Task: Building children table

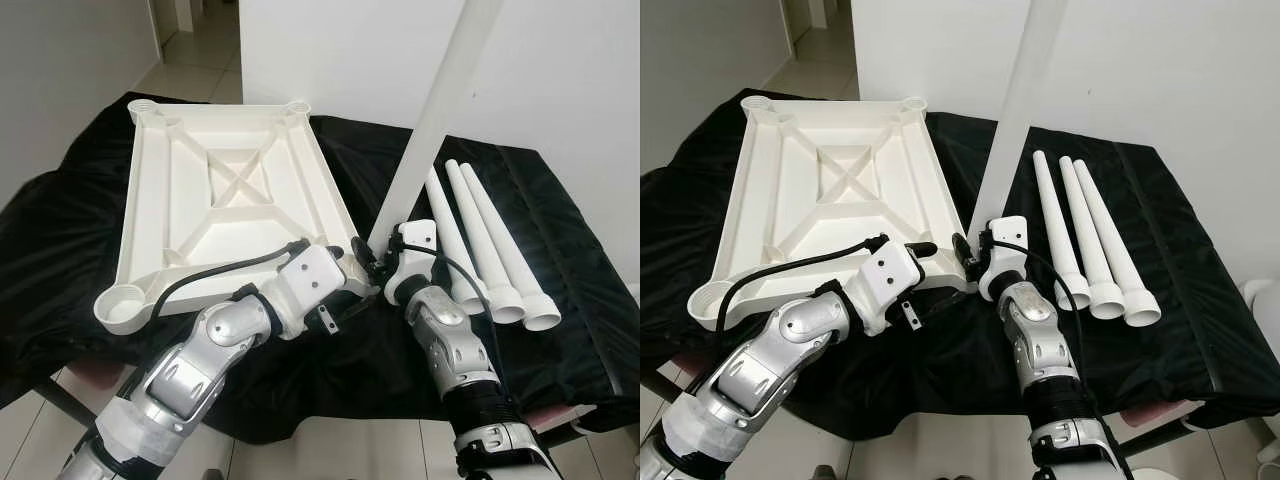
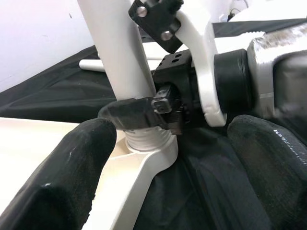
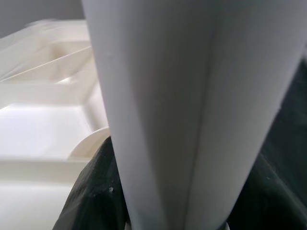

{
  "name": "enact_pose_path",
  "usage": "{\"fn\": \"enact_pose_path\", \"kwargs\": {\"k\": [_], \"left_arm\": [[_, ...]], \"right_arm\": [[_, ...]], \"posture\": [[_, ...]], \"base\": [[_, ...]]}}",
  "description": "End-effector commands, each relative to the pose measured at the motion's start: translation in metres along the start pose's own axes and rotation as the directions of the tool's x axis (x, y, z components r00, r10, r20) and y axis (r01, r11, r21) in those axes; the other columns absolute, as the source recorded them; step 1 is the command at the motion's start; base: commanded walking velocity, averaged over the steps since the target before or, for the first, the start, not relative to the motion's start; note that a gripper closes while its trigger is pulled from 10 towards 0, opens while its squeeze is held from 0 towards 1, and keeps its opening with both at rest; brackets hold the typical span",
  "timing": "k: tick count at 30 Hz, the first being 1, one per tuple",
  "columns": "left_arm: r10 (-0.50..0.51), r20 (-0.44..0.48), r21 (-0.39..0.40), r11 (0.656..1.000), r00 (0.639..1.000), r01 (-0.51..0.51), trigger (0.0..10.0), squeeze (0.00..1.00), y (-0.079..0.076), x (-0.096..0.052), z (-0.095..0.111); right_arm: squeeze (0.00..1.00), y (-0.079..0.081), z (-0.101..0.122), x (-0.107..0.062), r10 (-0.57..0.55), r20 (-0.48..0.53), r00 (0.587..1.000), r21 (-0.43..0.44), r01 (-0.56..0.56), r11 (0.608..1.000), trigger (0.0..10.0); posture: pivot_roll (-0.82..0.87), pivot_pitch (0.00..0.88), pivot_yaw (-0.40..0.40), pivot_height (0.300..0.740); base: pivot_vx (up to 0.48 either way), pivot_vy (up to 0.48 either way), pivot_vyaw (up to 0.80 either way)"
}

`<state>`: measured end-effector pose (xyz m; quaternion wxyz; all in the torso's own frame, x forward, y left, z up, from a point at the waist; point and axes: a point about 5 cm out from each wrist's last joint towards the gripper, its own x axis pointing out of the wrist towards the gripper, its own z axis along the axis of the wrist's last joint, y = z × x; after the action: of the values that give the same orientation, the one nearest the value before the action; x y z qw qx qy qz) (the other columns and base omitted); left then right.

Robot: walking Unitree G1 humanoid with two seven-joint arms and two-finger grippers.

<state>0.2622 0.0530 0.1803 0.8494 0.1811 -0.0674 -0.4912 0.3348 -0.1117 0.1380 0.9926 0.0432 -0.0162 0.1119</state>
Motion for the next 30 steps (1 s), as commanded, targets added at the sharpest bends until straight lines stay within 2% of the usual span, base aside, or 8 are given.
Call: {"fn": "enact_pose_path", "kwargs": {"k": [1, 6, 14, 15, 18, 25, 26, 30], "left_arm": [[0.001, -0.004, 0.007, 1.0, 1.0, -0.001, 10.0, 0.0, -0.001, 0.0, 0.001], [0.005, -0.008, 0.01, 1.0, 1.0, -0.005, 10.0, 0.0, 0.001, -0.002, 0.0], [-0.001, -0.007, 0.017, 1.0, 1.0, 0.001, 10.0, 0.0, 0.001, -0.001, 0.0], [-0.001, -0.007, 0.017, 1.0, 1.0, 0.001, 10.0, 0.0, 0.0, -0.001, 0.0], [-0.002, -0.007, 0.017, 1.0, 1.0, 0.002, 10.0, 0.0, 0.0, -0.001, 0.0], [-0.006, -0.005, 0.017, 1.0, 1.0, 0.006, 10.0, 0.0, -0.001, -0.001, 0.0], [-0.009, -0.001, 0.019, 1.0, 1.0, 0.009, 10.0, 0.0, -0.002, -0.001, 0.0], [-0.017, 0.004, 0.019, 1.0, 1.0, 0.017, 10.0, 0.0, -0.003, 0.0, 0.001]], "right_arm": [[0.0, -0.006, -0.016, -0.007, -0.166, -0.063, 0.984, 0.001, 0.167, 0.986, 10.0], [0.0, 0.023, -0.012, -0.012, -0.148, -0.025, 0.989, 0.032, 0.148, 0.988, 10.0], [0.0, 0.017, -0.008, -0.014, -0.179, -0.023, 0.984, 0.05, 0.18, 0.982, 10.0], [0.97, 0.017, -0.006, -0.014, -0.175, -0.012, 0.985, 0.048, 0.175, 0.983, 10.0], [1.0, 0.019, -0.004, -0.014, -0.176, -0.001, 0.984, 0.051, 0.176, 0.983, 10.0], [1.0, 0.02, 0.006, -0.013, -0.058, 0.039, 0.998, 0.127, 0.052, 0.991, 10.0], [0.0, 0.021, 0.01, -0.012, 0.019, 0.054, 0.998, 0.124, -0.025, 0.992, 10.0], [0.0, 0.019, 0.015, -0.013, 0.172, 0.076, 0.982, 0.08, -0.178, 0.981, 10.0]], "posture": [[0.08, 0.081, -0.094, 0.74], [0.08, 0.077, -0.091, 0.74], [0.08, 0.066, -0.092, 0.74], [0.08, 0.063, -0.092, 0.74], [0.08, 0.063, -0.092, 0.74], [0.08, 0.056, -0.091, 0.74], [0.08, 0.053, -0.09, 0.74], [0.08, 0.056, -0.088, 0.74]], "base": [[0.0, 0.0, 0.0], [0.0, 0.0, 0.0], [0.0, 0.0, 0.0], [0.0, 0.0, 0.0], [0.0, 0.0, 0.0], [0.0, 0.0, 0.0], [0.0, 0.0, 0.0], [0.0, 0.0, 0.0]]}}
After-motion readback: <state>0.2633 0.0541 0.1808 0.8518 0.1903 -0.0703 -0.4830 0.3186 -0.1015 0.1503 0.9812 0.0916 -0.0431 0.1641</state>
